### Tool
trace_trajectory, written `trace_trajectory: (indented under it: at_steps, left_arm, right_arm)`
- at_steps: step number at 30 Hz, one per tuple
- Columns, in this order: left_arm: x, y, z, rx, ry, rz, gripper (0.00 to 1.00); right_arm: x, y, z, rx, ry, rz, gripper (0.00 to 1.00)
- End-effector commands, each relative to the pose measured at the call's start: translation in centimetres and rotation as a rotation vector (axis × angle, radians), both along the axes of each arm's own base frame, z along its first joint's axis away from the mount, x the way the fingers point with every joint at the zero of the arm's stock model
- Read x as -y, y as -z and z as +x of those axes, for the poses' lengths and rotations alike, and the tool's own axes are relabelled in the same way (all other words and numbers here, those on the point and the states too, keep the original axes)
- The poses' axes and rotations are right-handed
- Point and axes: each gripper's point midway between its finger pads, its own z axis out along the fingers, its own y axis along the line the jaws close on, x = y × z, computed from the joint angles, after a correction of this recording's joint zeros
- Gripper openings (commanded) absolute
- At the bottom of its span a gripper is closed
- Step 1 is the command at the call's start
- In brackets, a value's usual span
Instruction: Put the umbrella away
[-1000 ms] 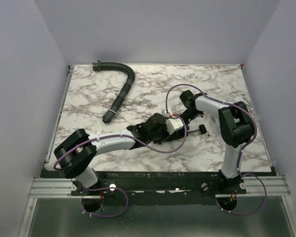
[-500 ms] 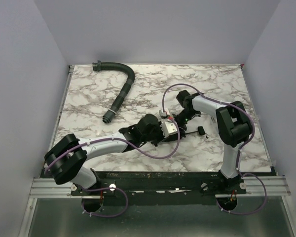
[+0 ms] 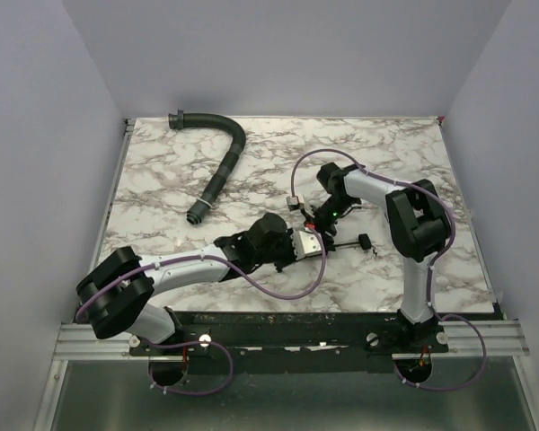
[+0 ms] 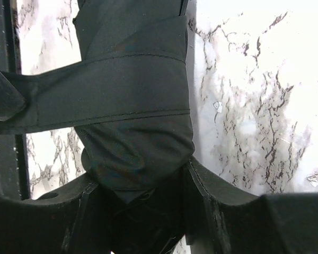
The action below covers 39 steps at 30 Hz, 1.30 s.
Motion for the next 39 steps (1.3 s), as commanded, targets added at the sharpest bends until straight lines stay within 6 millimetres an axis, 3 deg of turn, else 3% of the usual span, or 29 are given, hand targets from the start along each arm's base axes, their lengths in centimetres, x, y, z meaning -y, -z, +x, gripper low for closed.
trace_trajectory:
  at_steps: [1, 11, 14, 18, 19, 20, 22, 26, 27, 30, 34, 39]
  left_arm:
    - [2.1, -0.5, -3.6, -0.029, 0.162, -0.022, 0.0]
    - [1.7, 2.3, -4.9, -0.005, 0.192, 0.086, 0.0]
    - [1.2, 2.8, -4.5, 0.006, 0.16, 0.097, 0.0]
    - [0.1, 0.3, -2.0, 0.064, -0.005, 0.003, 0.0]
    - [-0.3, -0.8, -1.3, 0.068, -0.057, -0.028, 0.04]
    - [-0.9, -1.6, -0.4, 0.063, -0.114, -0.053, 0.18]
    - [-2.7, -3.5, 1.9, 0.04, -0.256, -0.121, 0.56]
    - [-5.9, -5.0, 4.8, -0.156, -0.448, -0.276, 0.84]
    - [-6.6, -5.0, 5.4, -0.193, -0.491, -0.305, 0.96]
    - [-8.0, -4.2, 6.6, -0.293, -0.595, -0.332, 0.98]
    - [-10.2, -1.2, 8.8, -0.524, -0.805, -0.318, 0.95]
    - [-9.5, 1.1, 9.5, -0.721, -0.888, -0.348, 0.88]
  right_arm:
    - [4.0, 7.2, -1.3, -0.069, 0.003, -0.266, 0.11]
    - [3.9, 7.7, -0.6, -0.127, 0.051, -0.296, 0.11]
    - [3.9, 7.7, -0.6, -0.126, 0.053, -0.298, 0.11]
    - [4.1, 7.7, -0.8, -0.122, 0.042, -0.297, 0.12]
    - [4.1, 7.7, -0.9, -0.12, 0.038, -0.297, 0.12]
    - [4.2, 7.8, -1.0, -0.113, 0.033, -0.296, 0.12]
    - [4.3, 7.8, -1.0, -0.105, 0.032, -0.298, 0.12]
    - [4.6, 7.9, -0.9, -0.069, 0.02, -0.293, 0.13]
    - [4.8, 8.0, -0.9, -0.051, 0.018, -0.295, 0.13]
    - [5.3, 8.3, -0.7, 0.004, 0.0, -0.308, 0.13]
    - [5.7, 8.5, -0.8, 0.065, -0.028, -0.316, 0.13]
    - [5.8, 8.7, -1.0, 0.108, -0.047, -0.33, 0.13]
